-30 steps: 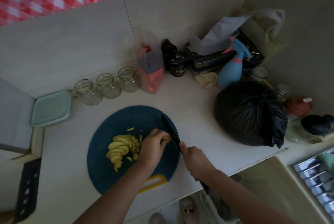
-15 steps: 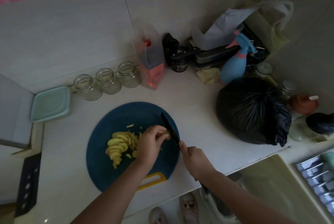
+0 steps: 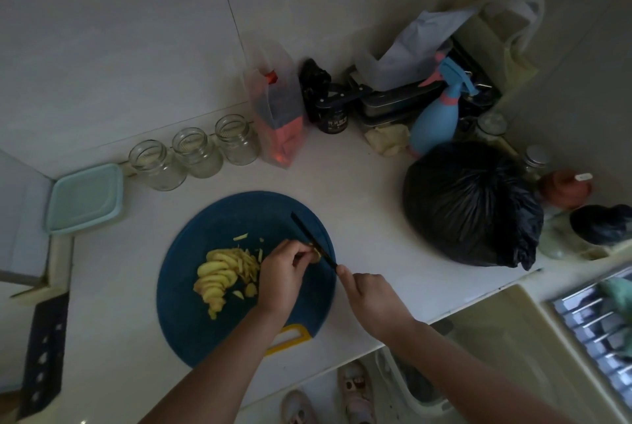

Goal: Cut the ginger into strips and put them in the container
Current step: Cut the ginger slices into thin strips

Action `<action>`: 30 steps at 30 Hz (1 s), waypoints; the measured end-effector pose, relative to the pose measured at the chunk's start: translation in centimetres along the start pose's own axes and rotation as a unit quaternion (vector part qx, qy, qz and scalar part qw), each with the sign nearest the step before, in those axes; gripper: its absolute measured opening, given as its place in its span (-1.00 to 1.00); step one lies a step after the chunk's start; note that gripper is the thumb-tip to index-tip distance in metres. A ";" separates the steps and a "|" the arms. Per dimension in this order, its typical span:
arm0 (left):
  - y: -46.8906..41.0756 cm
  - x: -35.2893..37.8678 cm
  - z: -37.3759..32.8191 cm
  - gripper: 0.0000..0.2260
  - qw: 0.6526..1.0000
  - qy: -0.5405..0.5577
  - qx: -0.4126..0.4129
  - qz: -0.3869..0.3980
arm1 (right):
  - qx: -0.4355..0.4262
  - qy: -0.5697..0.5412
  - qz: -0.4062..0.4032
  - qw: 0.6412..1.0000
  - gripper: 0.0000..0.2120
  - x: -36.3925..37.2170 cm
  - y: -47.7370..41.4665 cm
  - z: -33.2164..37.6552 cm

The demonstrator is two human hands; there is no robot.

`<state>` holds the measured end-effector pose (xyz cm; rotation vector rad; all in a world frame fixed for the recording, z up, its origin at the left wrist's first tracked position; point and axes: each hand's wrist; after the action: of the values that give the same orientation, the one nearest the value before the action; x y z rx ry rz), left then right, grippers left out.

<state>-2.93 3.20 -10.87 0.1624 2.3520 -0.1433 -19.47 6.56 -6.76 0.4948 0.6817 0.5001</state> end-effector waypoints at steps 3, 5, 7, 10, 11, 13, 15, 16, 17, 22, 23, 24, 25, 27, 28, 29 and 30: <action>0.0 0.0 0.0 -0.91 1.000 0.006 0.005 -0.002 | 0.006 -0.016 0.013 1.000 -0.36 0.0 0.0 -0.1; -0.1 0.0 0.0 -0.91 1.000 0.009 0.007 -0.004 | 0.009 -0.019 0.025 0.999 -0.35 -0.1 -0.2 -0.1; 0.0 0.1 0.1 -0.91 1.000 0.012 0.005 -0.007 | 0.014 -0.022 0.034 0.999 -0.38 -0.2 -0.3 0.0; 0.1 0.4 0.4 -0.90 1.000 0.021 -0.002 -0.015 | 0.013 0.000 0.038 0.999 -0.52 -0.4 -0.5 0.5; 0.1 0.5 0.5 -0.89 1.000 0.020 -0.004 -0.017 | 0.012 0.009 0.044 0.999 -0.57 -0.4 -0.6 0.9; 0.1 0.7 0.6 -0.87 1.000 0.020 -0.004 -0.021 | 0.020 0.006 0.049 0.999 -0.58 -0.4 -0.9 1.2; 0.2 0.8 0.5 -0.87 0.999 0.021 0.000 -0.031 | 0.033 -0.003 0.052 0.998 -0.52 -0.3 -1.3 1.4; 0.3 0.8 0.6 -0.87 0.999 0.020 0.002 -0.037 | 0.034 0.003 0.051 0.998 -0.52 -0.3 -1.6 1.5; 0.3 0.9 0.6 -0.87 0.999 0.020 0.003 -0.041 | 0.032 0.008 0.047 0.998 -0.53 -0.3 -1.9 1.8; 0.6 1.4 1.0 -0.89 0.998 0.041 0.002 -0.056 | 0.050 0.000 0.050 0.997 -0.55 -0.7 -3.5 2.4; 0.6 1.5 1.0 -0.90 0.997 0.045 0.006 -0.061 | 0.073 -0.035 0.055 0.995 -0.50 -0.9 -3.7 2.1; 0.6 1.6 1.0 -0.91 0.996 0.051 0.006 -0.068 | 0.095 -0.079 0.061 0.991 -0.45 -1.1 -3.8 1.9; 0.7 1.7 0.9 -0.91 0.996 0.059 0.002 -0.074 | 0.107 -0.122 0.067 0.984 -0.44 -1.2 -3.7 1.7; 0.8 1.8 0.7 -0.91 0.994 0.075 -0.011 -0.080 | 0.108 -0.188 0.082 0.973 -0.46 -1.3 -3.3 1.1; 0.8 1.8 0.7 -0.91 0.994 0.079 -0.016 -0.080 | 0.100 -0.200 0.085 0.971 -0.47 -1.4 -2.9 0.9; 0.8 1.8 0.7 -0.91 0.994 0.078 -0.018 -0.078 | 0.089 -0.201 0.085 0.972 -0.47 -1.4 -2.5 0.7; 0.7 1.8 0.7 -0.91 0.994 0.075 -0.018 -0.076 | 0.080 -0.197 0.083 0.974 -0.47 -1.4 -2.1 0.4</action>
<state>-3.58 3.96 -12.65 -0.0251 2.5142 -0.1683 -19.58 4.06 -7.04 0.7834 0.3012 0.4864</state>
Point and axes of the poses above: each hand's wrist, its own y-axis away from the middle knuckle, its own x-axis out of the palm, z = x × y, and after that the axes turned 11 degrees about z, right-handed
